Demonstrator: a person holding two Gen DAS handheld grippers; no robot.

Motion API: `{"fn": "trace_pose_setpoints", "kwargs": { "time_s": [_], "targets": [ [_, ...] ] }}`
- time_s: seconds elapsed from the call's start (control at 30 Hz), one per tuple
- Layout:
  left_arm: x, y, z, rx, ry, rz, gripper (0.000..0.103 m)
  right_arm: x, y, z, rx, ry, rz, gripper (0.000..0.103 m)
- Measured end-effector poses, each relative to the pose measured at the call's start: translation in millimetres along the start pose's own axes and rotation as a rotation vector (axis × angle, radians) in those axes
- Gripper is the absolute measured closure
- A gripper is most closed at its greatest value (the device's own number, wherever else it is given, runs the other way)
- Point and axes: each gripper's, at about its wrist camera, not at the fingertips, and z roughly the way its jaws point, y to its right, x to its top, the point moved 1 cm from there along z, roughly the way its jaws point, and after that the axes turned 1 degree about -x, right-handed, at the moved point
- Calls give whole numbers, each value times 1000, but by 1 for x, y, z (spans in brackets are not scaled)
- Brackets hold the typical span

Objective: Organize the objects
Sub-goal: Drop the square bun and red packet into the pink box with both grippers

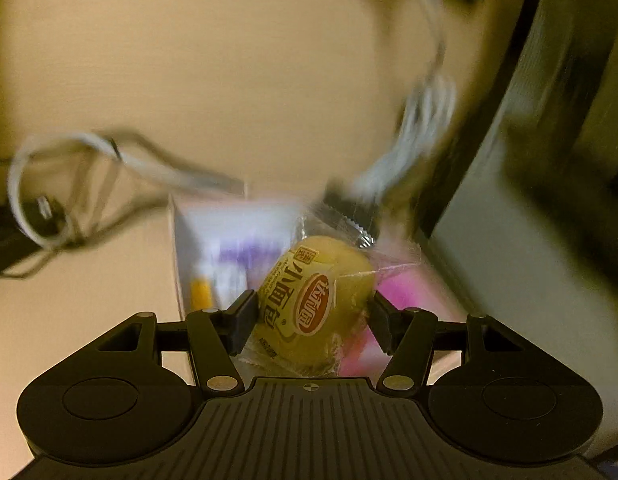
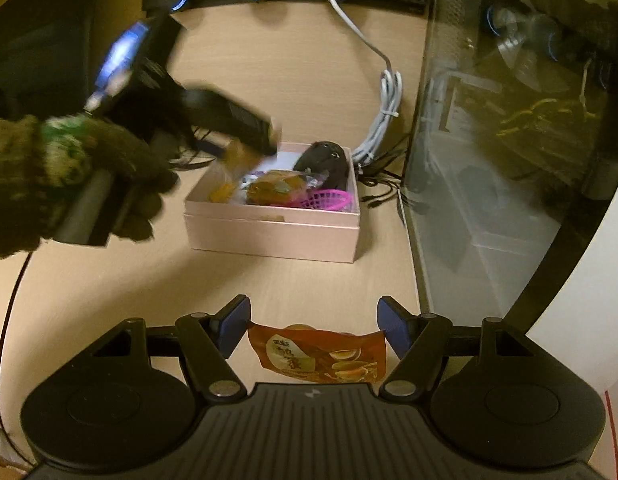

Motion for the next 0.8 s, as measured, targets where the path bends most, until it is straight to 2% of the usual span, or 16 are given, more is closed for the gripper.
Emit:
{"fn": "trace_pose_setpoints", "kwargs": {
  "time_s": [0.03, 0.1, 0.17, 0.2, 0.33, 0.43, 0.5, 0.6, 0.8],
  "targets": [
    [-3, 3, 10, 13, -27, 29, 39, 0, 3, 2, 0, -7, 5, 33],
    [-6, 5, 16, 42, -25, 61, 39, -1, 7, 1, 9, -19, 12, 33],
    [-7, 2, 11, 30, 4, 33, 39, -4, 12, 6, 19, -38, 10, 33],
    [-7, 0, 6, 24, 28, 11, 39, -6, 14, 10, 22, -53, 10, 33],
    [-7, -9, -38, -6, 204, -54, 39, -11, 13, 27, 57, -103, 21, 33],
    [-9, -19, -75, -11, 287, -101, 39, -1, 9, 35, 84, -88, 16, 33],
    [-16, -29, -98, 12, 312, -141, 39, 16, 6, 38, 93, -49, 10, 33],
    [-38, -51, -125, 27, 290, -224, 39, 49, 4, 44, 97, 27, 5, 33],
    [-84, -67, -132, 35, 147, -285, 39, 136, -9, 72, 118, 180, 45, 32]
  ]
}}
